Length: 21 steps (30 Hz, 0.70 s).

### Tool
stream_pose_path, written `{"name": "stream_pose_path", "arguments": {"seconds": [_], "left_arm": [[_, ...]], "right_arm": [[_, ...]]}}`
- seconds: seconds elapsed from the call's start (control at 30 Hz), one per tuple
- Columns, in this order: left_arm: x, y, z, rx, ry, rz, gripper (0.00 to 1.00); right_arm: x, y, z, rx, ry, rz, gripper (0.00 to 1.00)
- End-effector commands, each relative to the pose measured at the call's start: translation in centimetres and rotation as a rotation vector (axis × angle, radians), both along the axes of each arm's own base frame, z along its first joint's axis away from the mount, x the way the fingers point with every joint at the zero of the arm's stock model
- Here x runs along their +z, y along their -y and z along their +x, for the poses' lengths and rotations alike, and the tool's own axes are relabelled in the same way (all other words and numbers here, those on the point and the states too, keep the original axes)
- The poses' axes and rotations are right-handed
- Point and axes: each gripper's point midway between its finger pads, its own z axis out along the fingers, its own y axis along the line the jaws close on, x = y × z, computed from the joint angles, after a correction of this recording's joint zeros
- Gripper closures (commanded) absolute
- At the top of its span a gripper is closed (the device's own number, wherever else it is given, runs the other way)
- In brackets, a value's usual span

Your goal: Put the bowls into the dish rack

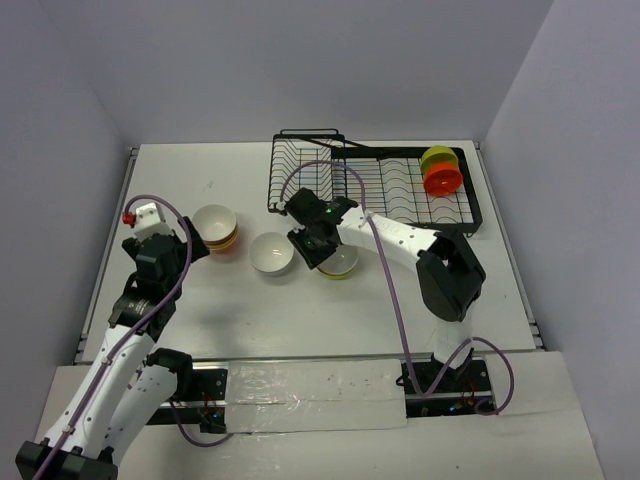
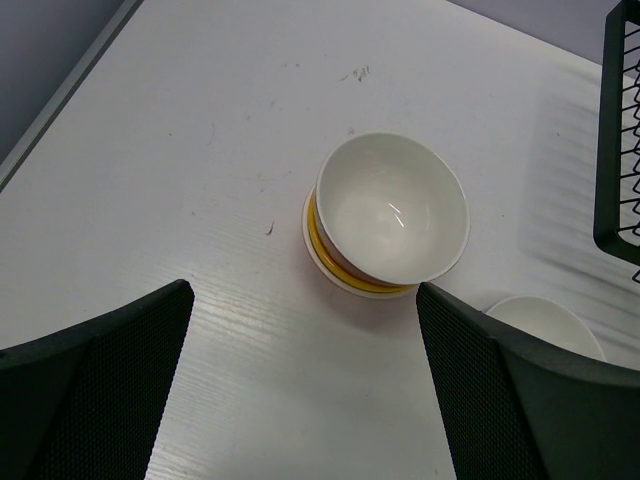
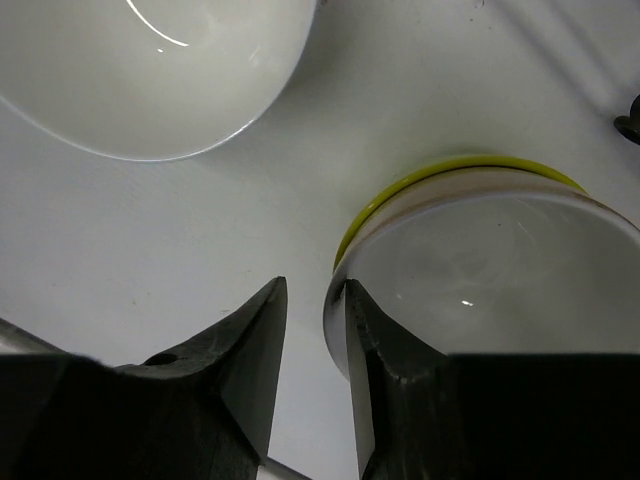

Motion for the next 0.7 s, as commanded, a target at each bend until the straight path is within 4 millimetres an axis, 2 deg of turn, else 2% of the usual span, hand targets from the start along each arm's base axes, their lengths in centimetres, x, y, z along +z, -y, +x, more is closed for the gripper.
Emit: {"name": "stream_pose_path", "arguments": {"seconds": [0.0, 0.17, 0.27, 0.37, 0.47, 0.5, 0.67], "left_arm": [[1.0, -0.2, 0.4, 0.007, 0.046, 0.010, 0.01], [1.0, -0.1, 0.5, 0.003, 0.047, 0.012, 0.01], [1.0, -0.1, 0.5, 0.001, 0.048, 0.012, 0.01], [1.0, -0.1, 0.5, -0.001, 0.047, 0.013, 0.01], [1.0, -0.1, 0.5, 0.002, 0.047, 0.014, 0.01], [0.9, -0.1, 0.5, 0.002, 0.045, 0.013, 0.01], [0.9, -0.1, 0.4, 0.004, 0.046, 0.014, 0.01]], "right_arm": [[0.1, 0.1, 0.4, -0.026, 0.018, -0.038, 0.63], [-0.6, 0.3, 0.5, -0.043, 0.017, -0.051, 0.67], [-0.6, 0.3, 0.6, -0.046, 0.026, -0.047, 0.74], [-0.7, 0.3, 0.7, -0.051, 0.029, -0.047, 0.82], [-0.5, 0.5, 0.6, -0.051, 0.039, -0.041, 0.95], [-0.3, 0.5, 0.6, -0.052, 0.041, -0.038, 0.99], [1.9, 0.1, -0.1, -0.039, 0.051, 0.030, 1.00]]}}
